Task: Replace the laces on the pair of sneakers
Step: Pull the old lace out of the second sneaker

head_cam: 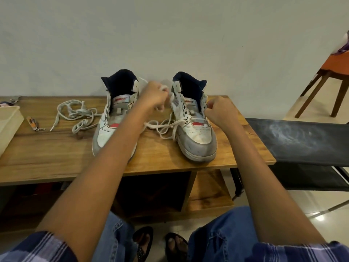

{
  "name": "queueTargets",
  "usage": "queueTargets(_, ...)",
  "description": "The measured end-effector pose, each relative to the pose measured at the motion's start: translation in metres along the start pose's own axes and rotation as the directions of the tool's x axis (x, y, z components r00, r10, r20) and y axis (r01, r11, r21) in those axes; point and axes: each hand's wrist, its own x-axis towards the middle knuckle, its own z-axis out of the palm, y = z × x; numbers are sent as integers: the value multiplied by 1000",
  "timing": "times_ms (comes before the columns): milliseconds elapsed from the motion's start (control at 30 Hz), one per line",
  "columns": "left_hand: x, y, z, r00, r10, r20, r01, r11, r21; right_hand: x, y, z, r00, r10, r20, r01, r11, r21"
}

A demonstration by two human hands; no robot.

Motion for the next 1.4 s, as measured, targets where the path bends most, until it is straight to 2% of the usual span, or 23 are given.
queueTargets(67, -2, -3, 12, 966, -89, 243, 8, 949, 315, 0, 0, -1, 1000, 7, 17, -7, 1000, -6)
queueTargets(100, -4, -1, 14, 954, -109, 280, -21, 905, 426, 0, 0, -2, 1000, 9, 26, -8, 999, -31)
queueTargets(133, -6, 3, 14, 962, -89, 259, -49, 873, 485, 0, -2, -3, 1000, 10, 29, -8, 998, -70)
queueTargets(200, -8, 14, 10, 993, 32, 118, -85, 874, 478, 0, -7, -10, 1000, -13, -8, 12, 991, -136)
queueTargets(300, -6, 17, 12, 979, 171, -114, -99, 879, 466, -2, -17, -20, 991, -120, -59, 115, 989, -89)
queueTargets(367, -6, 10, 24, 957, 238, -165, -132, 866, 482, -6, -28, -21, 980, -198, 24, 200, 974, -107)
queueTargets(467, -9, 0, 48, 920, 333, -205, -216, 869, 445, -17, -41, -8, 961, -207, 184, 253, 927, -278)
queueTargets(533, -8, -3, 56, 911, 337, -238, -220, 885, 411, -19, -43, 1, 965, -212, 157, 255, 906, -339)
queueTargets(633, -4, -5, 58, 955, 198, -222, -129, 948, 291, -16, -39, 4, 972, -203, 115, 232, 907, -352)
queueTargets(733, -3, -5, 58, 979, 122, -166, -66, 949, 308, -15, -30, 10, 987, -145, 66, 155, 967, -203)
queueTargets(833, 1, -5, 50, 985, 70, -159, -21, 957, 289, -15, -21, 5, 999, 11, 30, -16, 984, 180)
queueTargets(867, 2, -5, 46, 987, 47, -156, -3, 963, 270, -14, -17, 0, 995, 101, 19, -102, 938, 332)
queueTargets(933, 2, -6, 42, 989, 41, -139, -4, 965, 261, -13, -6, -11, 948, 315, 52, -286, 764, 579)
queueTargets(967, 1, -6, 42, 990, 55, -131, -20, 966, 257, -14, -2, -13, 921, 383, 75, -341, 695, 633)
queueTargets(1000, -1, -6, 44, 989, 74, -125, -41, 968, 246, -14, -1, -13, 912, 405, 59, -349, 693, 631)
queueTargets(1067, -4, -5, 47, 987, 102, -125, -72, 972, 224, -14, -2, -12, 950, 295, -98, -228, 876, 425)
queueTargets(1100, -5, -4, 48, 985, 107, -132, -76, 973, 217, -14, -5, -13, 970, 169, -174, -118, 956, 268)
queueTargets(1133, -5, -4, 48, 985, 106, -138, -76, 976, 203, -14, -10, -15, 980, 34, -196, -9, 992, 130)
queueTargets(1200, -5, -3, 47, 984, 98, -147, -76, 985, 152, -12, -22, -13, 982, -163, -94, 155, 984, -88)
queueTargets(1267, -7, -1, 47, 982, 101, -159, -84, 990, 111, -13, -33, -1, 968, -247, 31, 243, 910, -336)
queueTargets(1333, -8, -1, 48, 982, 104, -159, -90, 992, 93, -16, -36, 14, 962, -260, 83, 272, 881, -387)
queueTargets(1400, -9, -3, 48, 983, 112, -143, -97, 989, 112, -14, -32, 17, 968, -241, 68, 250, 928, -276)
